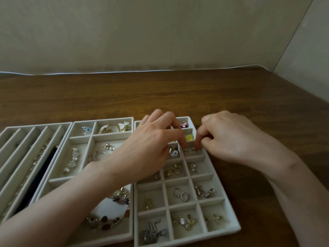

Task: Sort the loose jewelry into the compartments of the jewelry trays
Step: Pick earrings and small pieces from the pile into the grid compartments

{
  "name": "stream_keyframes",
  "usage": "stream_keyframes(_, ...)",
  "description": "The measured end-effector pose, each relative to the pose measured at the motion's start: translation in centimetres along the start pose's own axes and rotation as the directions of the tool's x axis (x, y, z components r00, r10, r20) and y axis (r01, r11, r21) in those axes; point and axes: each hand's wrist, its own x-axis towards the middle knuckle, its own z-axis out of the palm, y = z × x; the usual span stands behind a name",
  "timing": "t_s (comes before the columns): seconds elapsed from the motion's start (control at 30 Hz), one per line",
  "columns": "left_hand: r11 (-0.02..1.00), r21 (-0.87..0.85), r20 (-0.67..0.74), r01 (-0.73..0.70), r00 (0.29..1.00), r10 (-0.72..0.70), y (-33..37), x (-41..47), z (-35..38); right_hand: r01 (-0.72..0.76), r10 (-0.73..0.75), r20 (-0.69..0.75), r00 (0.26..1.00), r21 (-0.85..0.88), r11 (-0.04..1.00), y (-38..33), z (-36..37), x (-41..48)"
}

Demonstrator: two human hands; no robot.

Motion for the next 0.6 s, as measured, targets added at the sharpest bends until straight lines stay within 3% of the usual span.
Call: stream_keyframes(0.6,1.0,-0.009,0.02,0.002,1.0,-0.002,0.1,-0.02,-0.17,0.002,-0.003,0.014,1.0,0.103,0.995,0.4,-0.22,0.31)
